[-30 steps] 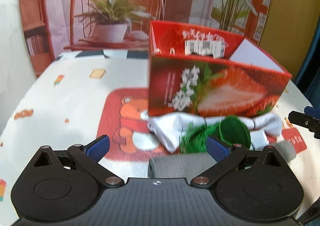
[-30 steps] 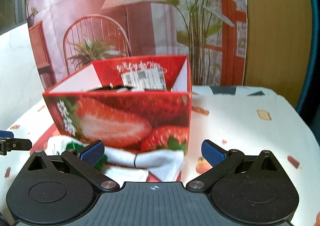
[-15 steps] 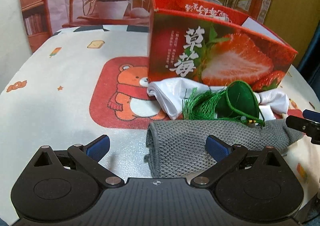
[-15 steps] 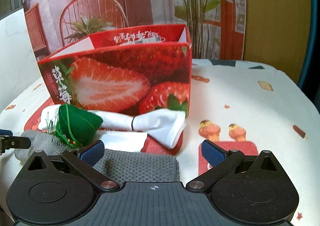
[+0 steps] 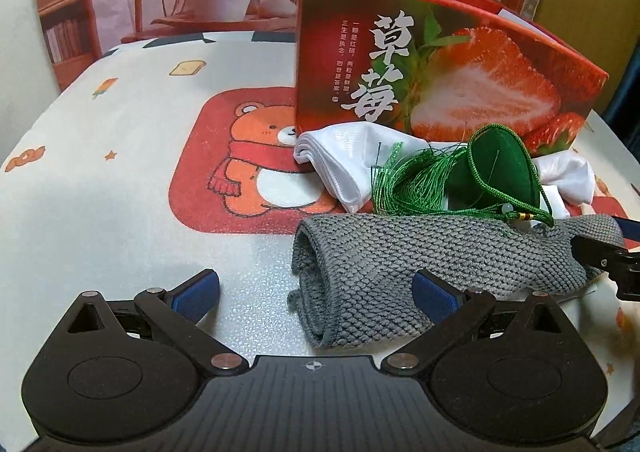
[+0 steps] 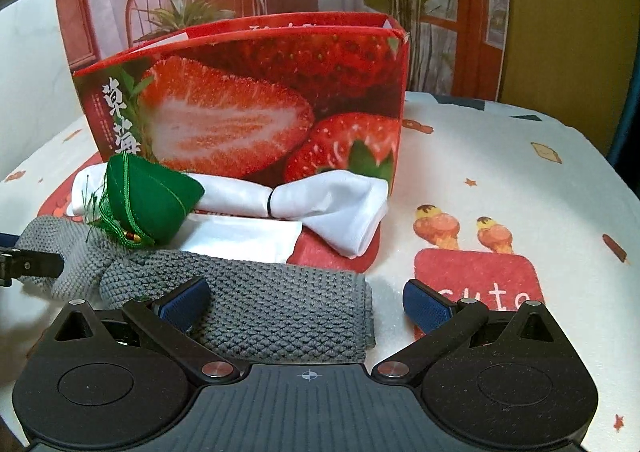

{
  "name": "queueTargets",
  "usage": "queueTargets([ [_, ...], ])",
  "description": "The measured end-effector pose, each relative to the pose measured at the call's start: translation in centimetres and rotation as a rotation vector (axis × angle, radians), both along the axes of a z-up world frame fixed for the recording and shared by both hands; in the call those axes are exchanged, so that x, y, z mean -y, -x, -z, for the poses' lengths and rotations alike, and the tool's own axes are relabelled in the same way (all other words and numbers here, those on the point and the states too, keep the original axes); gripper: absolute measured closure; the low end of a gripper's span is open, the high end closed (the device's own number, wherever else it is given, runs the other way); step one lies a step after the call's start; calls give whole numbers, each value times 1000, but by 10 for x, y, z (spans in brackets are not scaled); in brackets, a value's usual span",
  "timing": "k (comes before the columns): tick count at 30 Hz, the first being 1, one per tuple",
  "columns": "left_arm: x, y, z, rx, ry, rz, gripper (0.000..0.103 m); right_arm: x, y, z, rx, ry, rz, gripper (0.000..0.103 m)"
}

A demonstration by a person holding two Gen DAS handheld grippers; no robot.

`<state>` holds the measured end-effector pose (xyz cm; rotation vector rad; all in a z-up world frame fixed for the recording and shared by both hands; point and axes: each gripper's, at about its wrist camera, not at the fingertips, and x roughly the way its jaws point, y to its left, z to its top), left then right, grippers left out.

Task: Organize soft objects
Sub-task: 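Move both tools back toward the grey knit towel, then grasp the grey knit towel ends with both tools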

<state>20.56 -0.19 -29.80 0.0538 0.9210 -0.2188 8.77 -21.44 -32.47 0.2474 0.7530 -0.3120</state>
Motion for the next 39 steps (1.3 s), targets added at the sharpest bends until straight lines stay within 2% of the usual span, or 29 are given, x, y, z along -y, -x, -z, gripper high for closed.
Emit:
queueTargets([
  [4,0,4,-1,5,0,-2,0,4,4,5,16,-40,13,0],
  [17,0,6,-1,8,-2,3,0,4,6,6,33,-38,7,0],
  [27,1,5,-3,-6,-8,7,0,4,7,2,4,-65,9,1],
  [30,0,7,-3,-9,-8,5,0,2,9,0,3,-75,-2,5],
  [34,0,9,-4,-16,-9,10,1,0,10,-2,7,-86,-20,18],
  [37,1,12,-7,-7,-1,26,10,-2,12,-5,8,-94,-29,22],
  [39,2,15,-10,3,3,51,24,-3,13,-7,9,-92,-29,25],
])
